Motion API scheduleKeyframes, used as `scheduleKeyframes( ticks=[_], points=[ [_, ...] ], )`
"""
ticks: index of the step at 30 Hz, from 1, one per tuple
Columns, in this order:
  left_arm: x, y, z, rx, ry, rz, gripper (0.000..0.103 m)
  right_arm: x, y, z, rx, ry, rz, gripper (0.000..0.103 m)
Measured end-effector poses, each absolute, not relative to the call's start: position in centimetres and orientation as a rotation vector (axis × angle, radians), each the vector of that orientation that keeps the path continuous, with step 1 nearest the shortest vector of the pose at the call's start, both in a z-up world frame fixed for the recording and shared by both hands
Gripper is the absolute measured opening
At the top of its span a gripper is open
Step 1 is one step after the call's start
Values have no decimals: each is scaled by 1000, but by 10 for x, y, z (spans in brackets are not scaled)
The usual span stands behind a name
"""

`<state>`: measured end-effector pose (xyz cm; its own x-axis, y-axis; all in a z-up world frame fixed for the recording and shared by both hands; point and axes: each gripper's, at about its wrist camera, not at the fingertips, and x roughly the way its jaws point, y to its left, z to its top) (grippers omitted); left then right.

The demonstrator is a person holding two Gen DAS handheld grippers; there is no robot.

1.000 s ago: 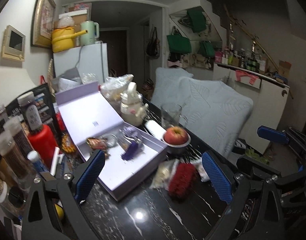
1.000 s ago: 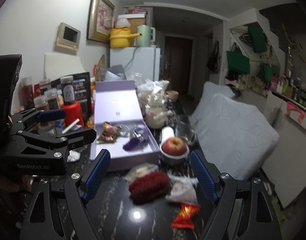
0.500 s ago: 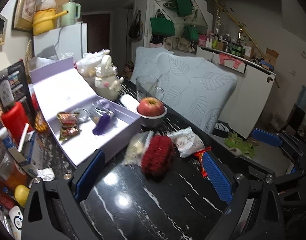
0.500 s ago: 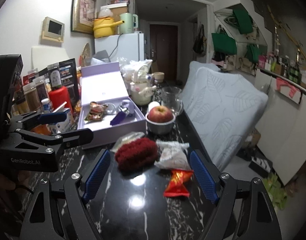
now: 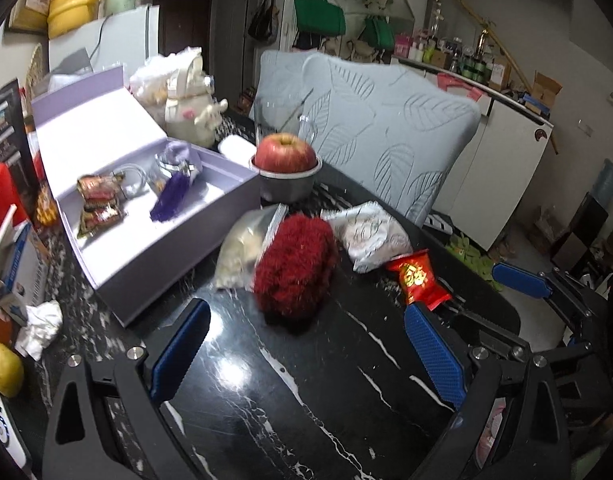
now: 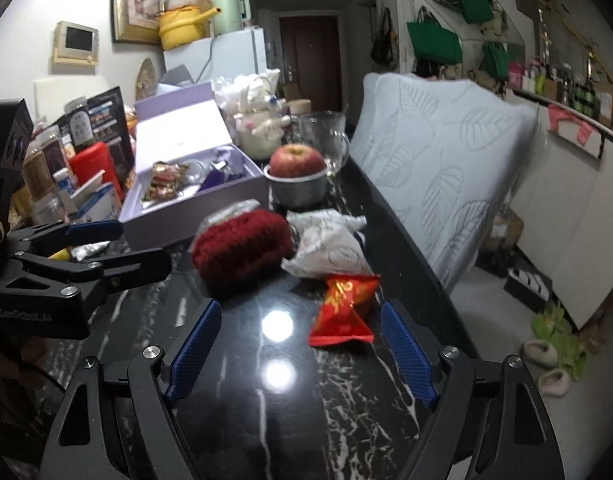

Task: Organize soft objects
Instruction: 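Grasp the red fuzzy plush with the left tool while the right tool grasps the red snack packet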

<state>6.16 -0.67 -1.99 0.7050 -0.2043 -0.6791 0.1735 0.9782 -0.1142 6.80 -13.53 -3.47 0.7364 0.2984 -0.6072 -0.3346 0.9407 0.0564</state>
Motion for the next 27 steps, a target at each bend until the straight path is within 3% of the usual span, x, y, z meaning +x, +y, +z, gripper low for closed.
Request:
scheduleKeyframes(
  ticks=[16,19,24,27],
  points=[
    [101,-5,-42,-12,786,-147,99,131,-146,-76,-6,789,289,80],
    [109,-1,-45,-45,796,-170,99,139,-146,-83,-5,815,295,74],
    [124,3,-53,-101,839,-194,99,150,-145,-94,3,870,304,43],
    [131,2,-57,-116,858,-208,99,150,-146,-98,-22,875,319,41]
  ],
)
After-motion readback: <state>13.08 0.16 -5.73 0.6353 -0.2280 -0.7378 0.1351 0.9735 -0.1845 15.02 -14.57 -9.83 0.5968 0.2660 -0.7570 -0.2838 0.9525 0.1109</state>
